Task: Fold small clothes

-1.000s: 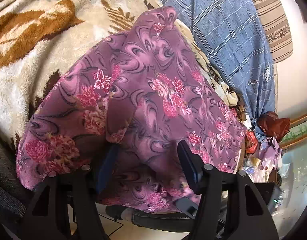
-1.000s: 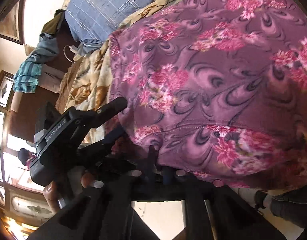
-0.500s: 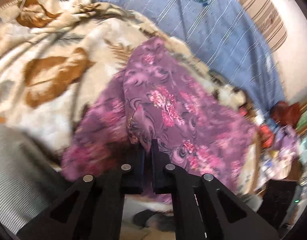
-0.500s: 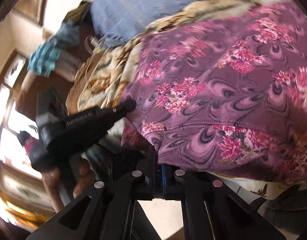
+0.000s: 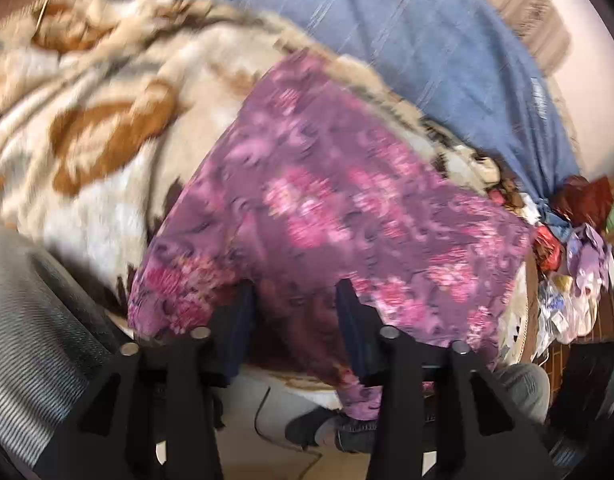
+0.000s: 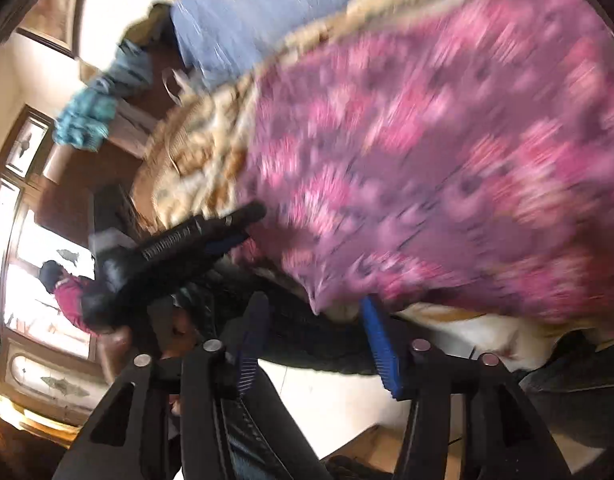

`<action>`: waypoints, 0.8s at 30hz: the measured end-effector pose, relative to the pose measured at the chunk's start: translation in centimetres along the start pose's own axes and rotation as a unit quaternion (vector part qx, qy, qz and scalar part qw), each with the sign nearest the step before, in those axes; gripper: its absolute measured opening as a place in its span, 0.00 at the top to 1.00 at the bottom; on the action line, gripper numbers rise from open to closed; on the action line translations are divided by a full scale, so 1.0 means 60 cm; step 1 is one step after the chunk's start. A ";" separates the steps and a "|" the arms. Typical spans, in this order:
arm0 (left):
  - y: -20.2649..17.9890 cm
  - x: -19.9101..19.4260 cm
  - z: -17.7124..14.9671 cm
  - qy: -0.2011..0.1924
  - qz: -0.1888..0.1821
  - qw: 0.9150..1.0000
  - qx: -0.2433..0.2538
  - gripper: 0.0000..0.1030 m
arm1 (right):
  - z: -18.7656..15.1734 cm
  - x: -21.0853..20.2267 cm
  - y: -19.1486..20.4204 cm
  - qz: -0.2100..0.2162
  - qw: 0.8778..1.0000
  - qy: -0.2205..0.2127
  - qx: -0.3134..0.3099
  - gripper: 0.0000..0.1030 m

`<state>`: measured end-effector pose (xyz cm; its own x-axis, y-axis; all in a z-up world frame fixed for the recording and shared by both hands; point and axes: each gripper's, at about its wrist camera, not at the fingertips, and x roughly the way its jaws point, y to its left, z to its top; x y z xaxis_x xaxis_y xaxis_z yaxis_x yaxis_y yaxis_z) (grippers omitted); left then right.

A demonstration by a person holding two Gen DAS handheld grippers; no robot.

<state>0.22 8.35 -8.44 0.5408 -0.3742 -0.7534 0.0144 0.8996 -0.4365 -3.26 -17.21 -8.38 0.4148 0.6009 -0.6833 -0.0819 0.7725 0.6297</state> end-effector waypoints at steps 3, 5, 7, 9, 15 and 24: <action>-0.030 -0.007 -0.006 0.004 -0.028 1.000 0.012 0.50 | 0.018 -0.082 -0.036 -0.043 0.997 -0.064 0.017 0.39; -0.055 0.004 -0.016 0.030 -0.050 0.998 0.021 0.50 | 0.034 -0.111 -0.072 -0.080 0.992 -0.092 0.038 0.37; -0.084 0.020 -0.030 0.052 -0.057 0.996 0.037 0.50 | 0.053 -0.119 -0.120 -0.129 0.984 -0.095 0.074 0.37; -0.104 0.034 -0.046 0.069 -0.061 0.994 0.051 0.50 | 0.070 -0.110 -0.156 -0.160 0.977 -0.089 0.106 0.39; -0.112 0.076 -0.079 0.124 -0.054 0.989 0.054 0.50 | 0.083 -0.057 -0.189 -0.165 0.977 -0.082 0.103 0.70; -0.112 0.081 -0.085 0.135 -0.061 0.988 0.047 0.50 | 0.062 -0.143 -0.161 -0.173 0.975 -0.100 0.098 0.95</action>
<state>-1.50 -0.68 -11.67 0.2868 -0.5156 -0.8074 0.1493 0.8566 -0.4940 -2.68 -30.57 -7.22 0.5575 0.2429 -0.7939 0.2612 0.8564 0.4455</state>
